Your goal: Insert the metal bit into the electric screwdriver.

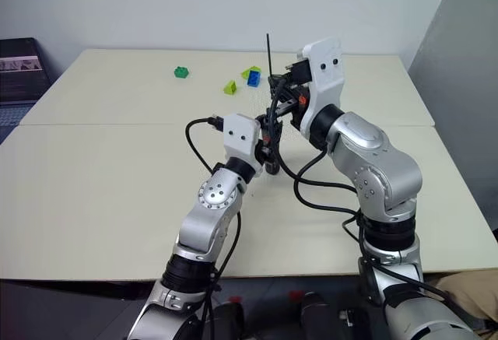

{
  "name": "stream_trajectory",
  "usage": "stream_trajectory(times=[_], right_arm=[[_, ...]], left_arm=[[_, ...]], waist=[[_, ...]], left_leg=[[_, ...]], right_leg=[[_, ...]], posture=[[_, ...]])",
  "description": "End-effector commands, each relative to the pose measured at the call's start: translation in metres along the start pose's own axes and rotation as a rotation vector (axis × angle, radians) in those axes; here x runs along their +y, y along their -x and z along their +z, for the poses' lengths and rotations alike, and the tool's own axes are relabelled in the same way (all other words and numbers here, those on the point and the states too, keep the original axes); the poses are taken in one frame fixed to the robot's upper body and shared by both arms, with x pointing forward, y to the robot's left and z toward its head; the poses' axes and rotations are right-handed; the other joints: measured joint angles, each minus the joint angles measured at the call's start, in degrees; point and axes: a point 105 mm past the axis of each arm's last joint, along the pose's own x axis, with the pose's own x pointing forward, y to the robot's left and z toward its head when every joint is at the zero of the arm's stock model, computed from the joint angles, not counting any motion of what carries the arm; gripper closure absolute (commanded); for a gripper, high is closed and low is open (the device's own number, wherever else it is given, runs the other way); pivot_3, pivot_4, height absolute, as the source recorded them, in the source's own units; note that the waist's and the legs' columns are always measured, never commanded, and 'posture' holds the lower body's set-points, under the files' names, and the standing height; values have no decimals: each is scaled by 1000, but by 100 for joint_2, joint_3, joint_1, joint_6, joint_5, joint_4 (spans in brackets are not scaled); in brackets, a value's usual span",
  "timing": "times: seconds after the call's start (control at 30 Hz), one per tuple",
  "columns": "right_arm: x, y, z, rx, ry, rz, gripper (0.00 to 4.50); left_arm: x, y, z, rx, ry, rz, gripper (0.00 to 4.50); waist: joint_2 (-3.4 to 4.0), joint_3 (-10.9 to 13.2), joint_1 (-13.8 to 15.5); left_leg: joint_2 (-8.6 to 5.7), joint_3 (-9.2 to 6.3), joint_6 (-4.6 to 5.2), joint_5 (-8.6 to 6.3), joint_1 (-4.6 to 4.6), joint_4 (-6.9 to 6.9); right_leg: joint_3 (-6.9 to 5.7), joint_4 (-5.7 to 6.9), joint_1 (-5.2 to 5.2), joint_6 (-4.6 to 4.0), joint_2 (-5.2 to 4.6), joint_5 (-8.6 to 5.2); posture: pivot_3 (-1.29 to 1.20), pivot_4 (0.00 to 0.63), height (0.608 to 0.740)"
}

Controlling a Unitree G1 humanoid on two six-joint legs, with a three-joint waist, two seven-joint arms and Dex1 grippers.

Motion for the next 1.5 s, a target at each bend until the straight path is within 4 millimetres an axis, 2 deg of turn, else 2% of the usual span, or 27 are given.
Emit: stream_trajectory(times=[0.03, 0.6, 1.5], right_arm=[[2, 0, 16, -57, 5, 3, 4500], [8, -9, 3, -72, 3, -52, 4500], [12, -7, -10, -36, 10, -56, 4500]], left_arm=[[7, -1, 5, -21, -36, 36, 2883], [8, 0, 0, 3, -36, 48, 2883], [6, 1, 2, -3, -43, 45, 2883]], waist=[[0, 0, 0], [0, 0, -5], [0, 0, -10]], left_leg=[[0, 0, 0, 0, 0, -1], [1, 0, 0, 0, 0, -3], [1, 1, 0, 0, 0, -5]], right_leg=[[0, 0, -1, 0, 0, 0], [0, 0, -3, 1, 1, -1], [2, -1, -5, 1, 1, -2]], posture=[[0, 150, 740], [0, 150, 740], [0, 150, 740]])
